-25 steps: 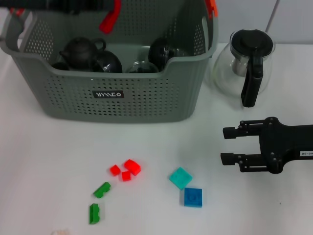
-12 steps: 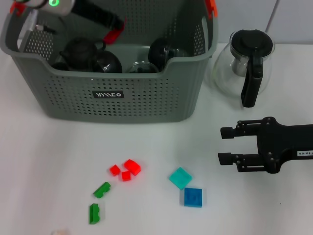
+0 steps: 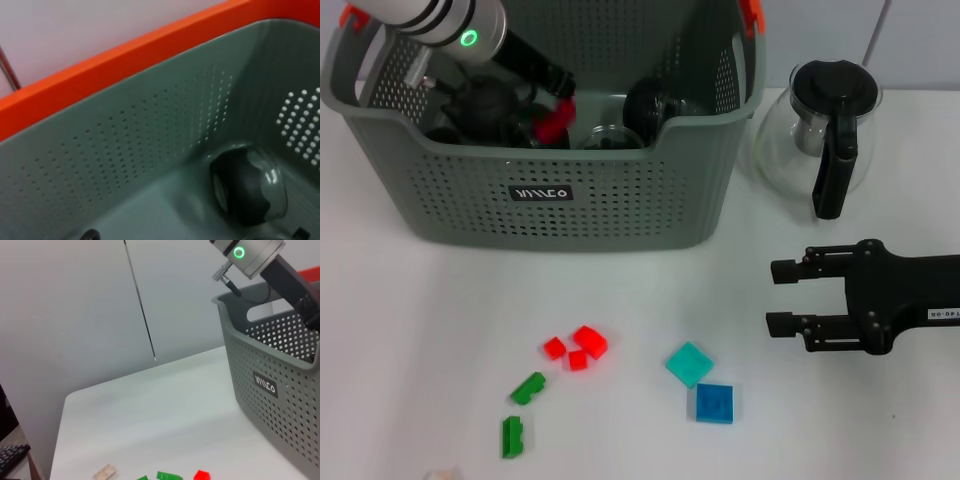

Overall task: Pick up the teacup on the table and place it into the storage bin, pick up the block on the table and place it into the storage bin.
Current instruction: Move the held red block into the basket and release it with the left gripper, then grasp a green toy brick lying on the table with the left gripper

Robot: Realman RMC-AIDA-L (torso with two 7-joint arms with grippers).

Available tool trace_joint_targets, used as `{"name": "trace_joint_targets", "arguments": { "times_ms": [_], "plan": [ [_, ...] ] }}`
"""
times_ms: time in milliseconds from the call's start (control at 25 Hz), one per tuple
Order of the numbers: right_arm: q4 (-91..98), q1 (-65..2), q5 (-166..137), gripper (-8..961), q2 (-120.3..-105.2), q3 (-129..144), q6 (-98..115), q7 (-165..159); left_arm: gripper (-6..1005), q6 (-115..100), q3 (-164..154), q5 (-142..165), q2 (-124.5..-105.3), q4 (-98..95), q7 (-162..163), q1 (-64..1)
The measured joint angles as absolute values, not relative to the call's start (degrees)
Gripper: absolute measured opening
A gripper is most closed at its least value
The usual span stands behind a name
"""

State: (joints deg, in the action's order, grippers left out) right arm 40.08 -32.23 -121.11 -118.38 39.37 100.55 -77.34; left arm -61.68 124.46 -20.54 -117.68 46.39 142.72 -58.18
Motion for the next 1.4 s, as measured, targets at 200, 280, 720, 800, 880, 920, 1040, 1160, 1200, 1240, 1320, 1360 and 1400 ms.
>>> {"name": "trace_joint_targets", "arguments": {
  "times_ms": [200, 280, 720, 800, 880, 920, 1040, 1160, 1200, 1240, 1320, 1360, 1400],
  "plan": [
    [40.1, -31.9, -121.1, 683, -118.26, 39.4, 100.5, -77.3, 352, -68.7, 126.6, -28.5, -119.73, 61.9, 142.0, -52.0],
    [40.1, -31.8, -121.1, 683, -118.21, 39.4, 100.5, -77.3, 426, -74.3, 127.2, -35.7, -120.51, 72.1, 141.3, -47.3],
    [40.1, -31.8, -121.1, 684, -118.37, 39.4, 100.5, -77.3, 634, -101.7, 146.9, -62.0, -123.52, 90.7, 127.9, -29.9],
    [40.1, -31.9, -121.1, 684, -118.38, 39.4, 100.6, -77.3, 647, -104.7, 149.1, -62.5, -124.09, 89.8, 122.5, -26.8],
    [40.1, -32.0, -121.1, 684, -118.39, 39.4, 100.6, -77.3, 660, -106.5, 149.2, -62.3, -124.25, 89.6, 118.2, -24.8],
    [40.1, -32.0, -121.1, 684, -118.39, 39.4, 100.5, -77.3, 659, -107.4, 149.2, -62.2, -124.29, 89.5, 115.5, -23.8],
    [40.1, -31.9, -121.1, 684, -118.36, 39.4, 100.4, -77.3, 655, -110.5, 149.2, -61.9, -124.34, 88.5, 108.4, -20.8],
    [40.1, -31.9, -121.1, 684, -118.32, 39.4, 100.4, -77.3, 651, -111.7, 149.1, -61.6, -124.21, 86.3, 104.3, -18.6],
    [40.1, -31.9, -121.1, 683, -118.31, 39.4, 100.3, -77.3, 650, -111.9, 148.9, -61.1, -124.11, 85.5, 103.7, -18.3],
    [40.1, -31.9, -121.1, 683, -118.31, 39.4, 100.3, -77.3, 649, -112.1, 148.6, -60.2, -124.0, 84.7, 103.1, -18.1],
    [40.1, -31.9, -121.2, 683, -118.3, 39.4, 100.3, -77.3, 646, -112.6, 147.3, -56.4, -123.68, 82.7, 102.3, -18.3],
    [40.1, -32.0, -121.2, 683, -118.3, 39.4, 100.3, -77.3, 645, -112.7, 146.6, -55.0, -123.58, 82.0, 102.2, -18.4],
    [40.1, -32.1, -121.2, 683, -118.31, 39.4, 100.3, -77.3, 644, -112.7, 145.7, -53.6, -123.38, 81.1, 102.1, -18.6]
  ]
}}
